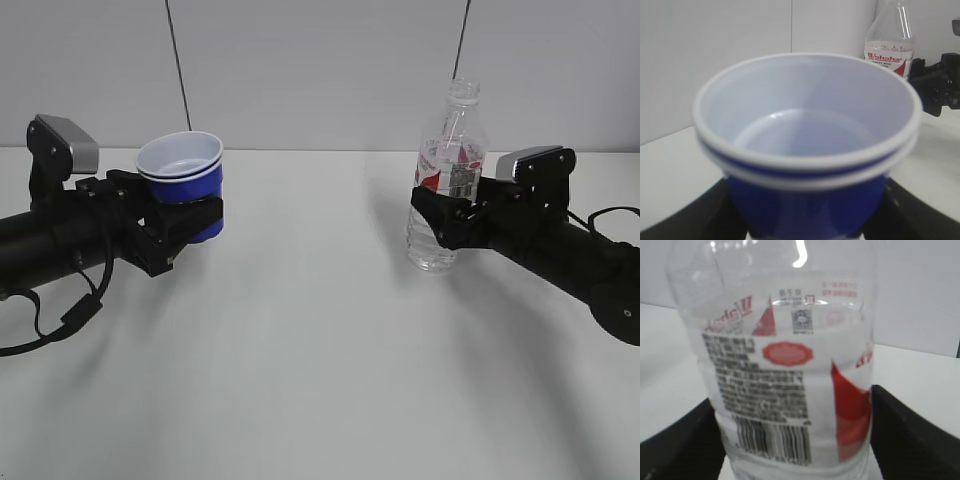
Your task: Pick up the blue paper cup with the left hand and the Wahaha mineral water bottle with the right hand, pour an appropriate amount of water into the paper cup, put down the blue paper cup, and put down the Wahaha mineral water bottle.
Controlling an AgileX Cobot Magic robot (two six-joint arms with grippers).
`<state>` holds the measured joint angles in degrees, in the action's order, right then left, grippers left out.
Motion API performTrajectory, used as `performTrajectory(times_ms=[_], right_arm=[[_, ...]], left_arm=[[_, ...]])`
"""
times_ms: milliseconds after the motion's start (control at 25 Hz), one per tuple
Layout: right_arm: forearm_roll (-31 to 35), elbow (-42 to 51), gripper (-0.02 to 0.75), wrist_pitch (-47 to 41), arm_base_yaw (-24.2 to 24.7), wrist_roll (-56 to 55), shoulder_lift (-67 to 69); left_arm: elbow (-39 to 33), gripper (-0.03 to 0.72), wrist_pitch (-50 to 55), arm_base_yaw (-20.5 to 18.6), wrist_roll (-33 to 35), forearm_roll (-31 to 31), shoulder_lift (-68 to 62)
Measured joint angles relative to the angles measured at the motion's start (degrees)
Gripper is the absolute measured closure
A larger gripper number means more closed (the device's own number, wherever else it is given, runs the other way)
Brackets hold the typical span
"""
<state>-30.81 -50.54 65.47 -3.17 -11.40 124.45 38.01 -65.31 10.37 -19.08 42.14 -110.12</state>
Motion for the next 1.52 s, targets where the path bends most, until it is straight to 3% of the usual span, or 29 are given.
performTrajectory(times_ms=[280,760,1200,1520], right_arm=[[-1.56,0.0,0.237,0.0,0.0,0.0,0.02],[-3.1,-0.21,0.256,0.0,0.0,-2.28,0.02],[-2.08,0.02,0.258,-2.9,0.0,-0.94,-2.94],[-1.51,0.0,0.259,-7.1,0.0,6.72,-11.06]], left_arm=[[0.0,0.229,0.18,0.0,0.0,0.0,0.0],[0.0,0.229,0.46,0.77,0.0,0.0,-0.12],[8.51,0.229,0.99,8.75,0.0,2.53,-7.98],[15.65,0.23,4.84,14.57,-5.01,4.36,-10.58]])
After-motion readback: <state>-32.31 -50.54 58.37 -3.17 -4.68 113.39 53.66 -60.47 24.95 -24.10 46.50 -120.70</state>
